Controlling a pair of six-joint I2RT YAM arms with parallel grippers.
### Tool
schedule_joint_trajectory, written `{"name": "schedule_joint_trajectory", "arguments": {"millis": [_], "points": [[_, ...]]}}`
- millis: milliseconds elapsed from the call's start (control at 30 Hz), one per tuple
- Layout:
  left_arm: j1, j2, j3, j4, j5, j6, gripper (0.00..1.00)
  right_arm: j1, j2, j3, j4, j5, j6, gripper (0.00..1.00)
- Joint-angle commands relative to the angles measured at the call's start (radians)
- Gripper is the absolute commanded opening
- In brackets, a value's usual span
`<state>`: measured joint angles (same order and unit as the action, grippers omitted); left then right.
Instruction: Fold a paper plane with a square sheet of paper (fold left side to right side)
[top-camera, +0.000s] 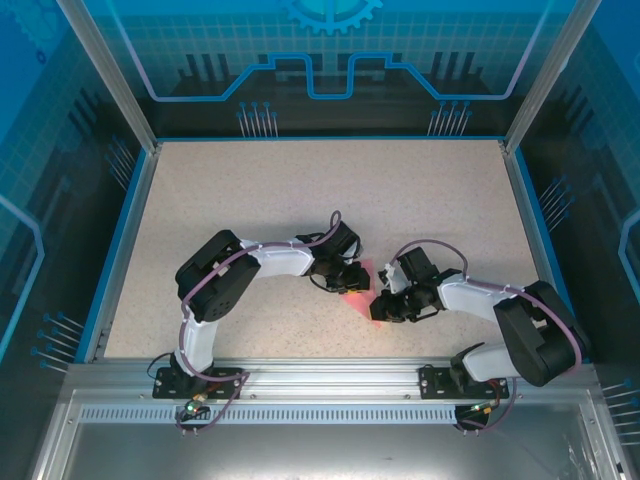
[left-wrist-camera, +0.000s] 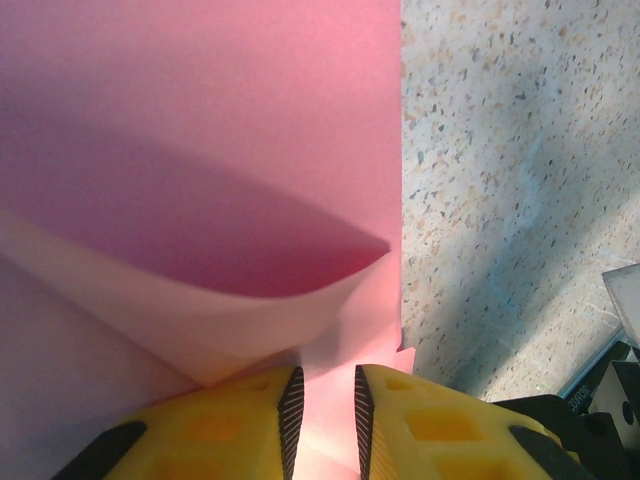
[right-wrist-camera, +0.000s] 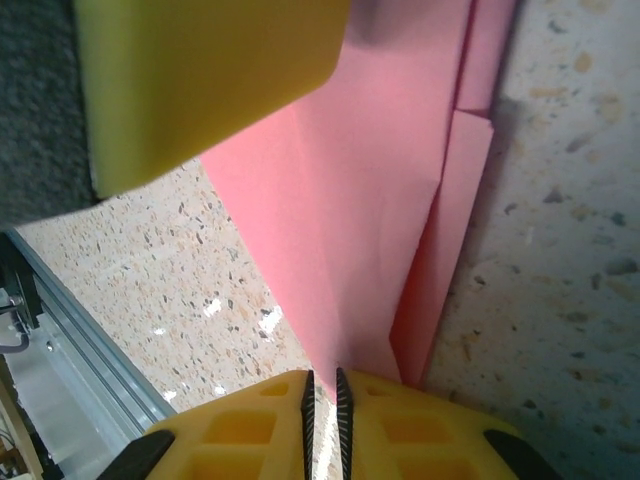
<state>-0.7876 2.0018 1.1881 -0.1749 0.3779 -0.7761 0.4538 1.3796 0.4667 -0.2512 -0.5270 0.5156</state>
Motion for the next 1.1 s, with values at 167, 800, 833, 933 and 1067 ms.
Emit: {"name": "schedule_joint_trajectory", "arguments": {"millis": [167,800,833,933,1067], "points": [[-0.002,0.032,-0.032,-0.092,-0.065,0.023,0.26,0.025,-0.003,-0.030,-0.131,0.012,-0.016,0.15],[-0.002,0.029,-0.020,-0.100,-0.063,0.022,0.26,0.043,-0.306,-0.006,-0.218,0.022,0.060,0.08],[-0.003,0.029,-0.019,-0.100,-0.062,0.023,0.26,0.040,-0.302,-0.006,-0.200,0.026,0.071,0.07],[-0.002,0.029,-0.019,-0.097,-0.060,0.023,0.25,0.033,-0.246,-0.003,-0.118,0.040,0.096,0.04],[-0.003,0.028,-0.022,-0.094,-0.057,0.021,0.25,0.034,-0.138,0.036,-0.043,0.071,0.114,0.03]]}}
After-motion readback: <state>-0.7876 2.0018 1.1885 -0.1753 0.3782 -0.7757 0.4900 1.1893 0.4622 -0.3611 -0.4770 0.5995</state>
